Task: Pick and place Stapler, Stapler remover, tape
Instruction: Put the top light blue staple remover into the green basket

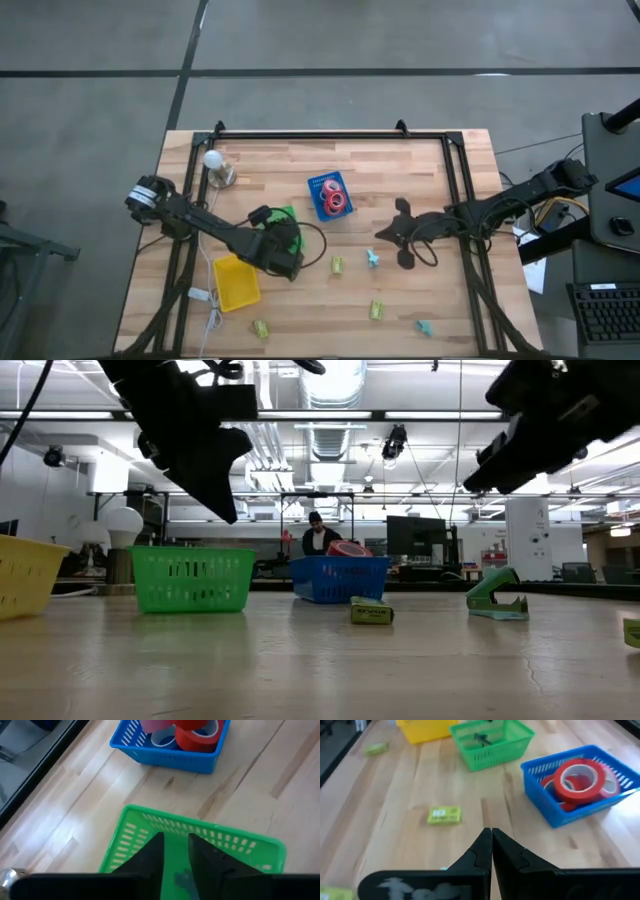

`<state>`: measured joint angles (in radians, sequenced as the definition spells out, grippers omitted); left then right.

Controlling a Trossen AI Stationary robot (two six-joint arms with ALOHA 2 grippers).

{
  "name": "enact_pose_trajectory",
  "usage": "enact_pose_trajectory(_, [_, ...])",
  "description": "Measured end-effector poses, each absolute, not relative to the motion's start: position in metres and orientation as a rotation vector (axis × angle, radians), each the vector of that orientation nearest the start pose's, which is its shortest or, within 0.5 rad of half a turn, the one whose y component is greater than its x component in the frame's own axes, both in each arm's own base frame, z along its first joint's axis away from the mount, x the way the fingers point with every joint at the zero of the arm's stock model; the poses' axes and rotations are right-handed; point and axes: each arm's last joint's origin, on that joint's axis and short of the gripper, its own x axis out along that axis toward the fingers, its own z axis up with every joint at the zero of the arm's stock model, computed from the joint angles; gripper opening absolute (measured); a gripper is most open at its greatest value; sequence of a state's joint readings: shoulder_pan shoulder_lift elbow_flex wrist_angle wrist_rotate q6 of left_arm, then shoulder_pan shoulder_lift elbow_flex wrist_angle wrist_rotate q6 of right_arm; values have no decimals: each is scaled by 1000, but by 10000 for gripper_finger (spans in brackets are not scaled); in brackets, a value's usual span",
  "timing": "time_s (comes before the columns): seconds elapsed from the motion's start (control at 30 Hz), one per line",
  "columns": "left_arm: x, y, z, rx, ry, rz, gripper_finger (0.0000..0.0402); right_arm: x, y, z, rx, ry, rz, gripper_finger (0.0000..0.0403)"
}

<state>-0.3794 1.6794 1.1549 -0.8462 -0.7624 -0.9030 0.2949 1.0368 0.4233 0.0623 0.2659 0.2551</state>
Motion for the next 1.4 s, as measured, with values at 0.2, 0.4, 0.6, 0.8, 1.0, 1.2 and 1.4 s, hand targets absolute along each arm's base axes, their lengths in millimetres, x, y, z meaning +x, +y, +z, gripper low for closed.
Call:
enact_pose_trajectory(0.2, [305, -100, 216, -97, 770, 752, 136, 189, 68, 185, 24, 527, 65, 9])
enact_pose_trajectory(0.4, [327, -107, 235, -104, 590, 667, 151, 181, 87, 186, -42, 533, 172, 9])
enact_pose_trajectory(0.6, [338, -112, 245, -81, 488, 592, 151, 176, 89, 180, -1, 597, 131, 40])
enact_pose_trajectory(0.8, [338, -112, 244, -86, 484, 591, 151, 175, 88, 171, -67, 654, 91, 113])
enact_pose_trajectory(1.0, [338, -112, 244, -90, 485, 590, 151, 182, 93, 153, -121, 741, 82, 157])
enact_pose_trajectory(1.2, [338, -112, 243, -88, 486, 589, 151, 190, 97, 140, -178, 791, 56, 151])
enact_pose_trajectory(1.4, [338, -112, 243, -88, 485, 589, 151, 200, 100, 134, -290, 812, 33, 131])
